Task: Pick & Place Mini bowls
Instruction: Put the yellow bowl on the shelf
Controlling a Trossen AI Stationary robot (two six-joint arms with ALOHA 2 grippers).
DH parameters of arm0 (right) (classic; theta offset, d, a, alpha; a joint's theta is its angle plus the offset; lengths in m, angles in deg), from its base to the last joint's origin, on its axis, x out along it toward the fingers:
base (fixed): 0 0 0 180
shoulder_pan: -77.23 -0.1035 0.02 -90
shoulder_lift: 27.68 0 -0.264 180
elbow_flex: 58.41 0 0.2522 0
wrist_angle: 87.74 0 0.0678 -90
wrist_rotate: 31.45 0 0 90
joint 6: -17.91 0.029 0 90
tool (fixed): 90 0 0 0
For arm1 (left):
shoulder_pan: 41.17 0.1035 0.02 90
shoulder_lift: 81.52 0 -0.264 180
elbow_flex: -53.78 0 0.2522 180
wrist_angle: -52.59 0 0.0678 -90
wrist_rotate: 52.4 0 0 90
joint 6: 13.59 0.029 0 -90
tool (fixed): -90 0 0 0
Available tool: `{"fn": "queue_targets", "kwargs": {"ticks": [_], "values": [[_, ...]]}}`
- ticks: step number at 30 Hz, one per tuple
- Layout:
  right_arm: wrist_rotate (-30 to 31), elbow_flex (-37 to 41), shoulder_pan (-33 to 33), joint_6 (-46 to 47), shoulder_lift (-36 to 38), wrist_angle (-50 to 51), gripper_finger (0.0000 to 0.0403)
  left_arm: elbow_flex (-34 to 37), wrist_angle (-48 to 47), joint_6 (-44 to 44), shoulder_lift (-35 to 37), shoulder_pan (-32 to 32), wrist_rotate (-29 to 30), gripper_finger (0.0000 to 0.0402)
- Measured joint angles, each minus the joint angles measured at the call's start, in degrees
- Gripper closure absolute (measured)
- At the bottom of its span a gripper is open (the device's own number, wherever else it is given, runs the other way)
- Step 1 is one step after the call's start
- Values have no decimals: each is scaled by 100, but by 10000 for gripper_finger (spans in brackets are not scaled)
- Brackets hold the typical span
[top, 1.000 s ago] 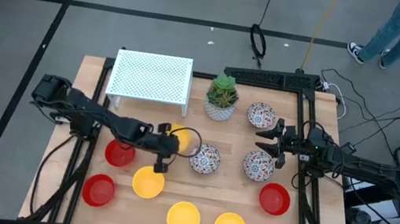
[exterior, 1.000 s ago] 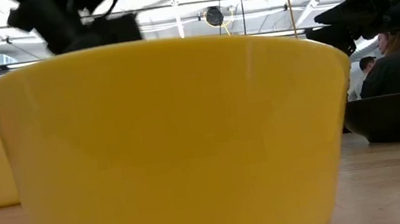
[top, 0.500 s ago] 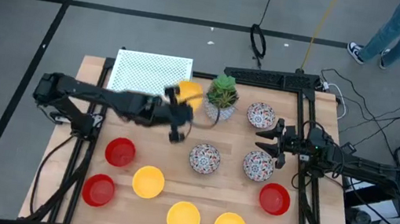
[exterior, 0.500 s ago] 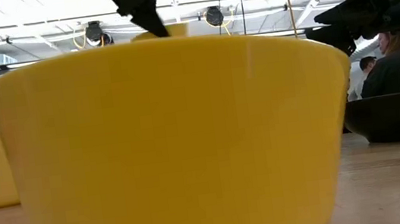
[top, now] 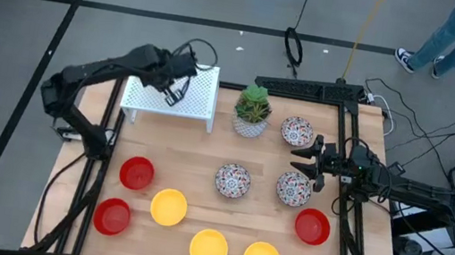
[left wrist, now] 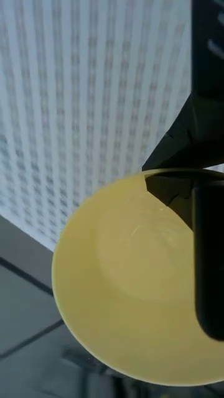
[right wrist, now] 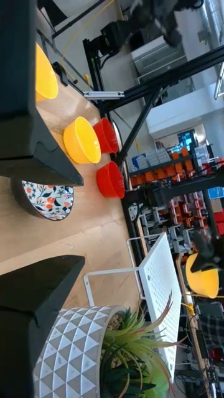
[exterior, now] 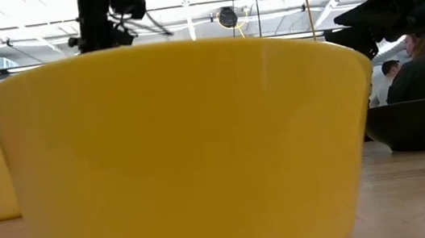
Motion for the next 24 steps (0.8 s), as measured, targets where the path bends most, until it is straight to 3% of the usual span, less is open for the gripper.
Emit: {"fn": "queue_targets", "kwargs": {"ticks": [8, 24], "values": [[0, 0, 0, -1, 0, 1, 220, 226, 551, 114, 0, 918, -755, 389], [0, -1, 0, 1, 0, 1, 220, 584, 1048, 134, 0, 1352, -1116, 391]]}}
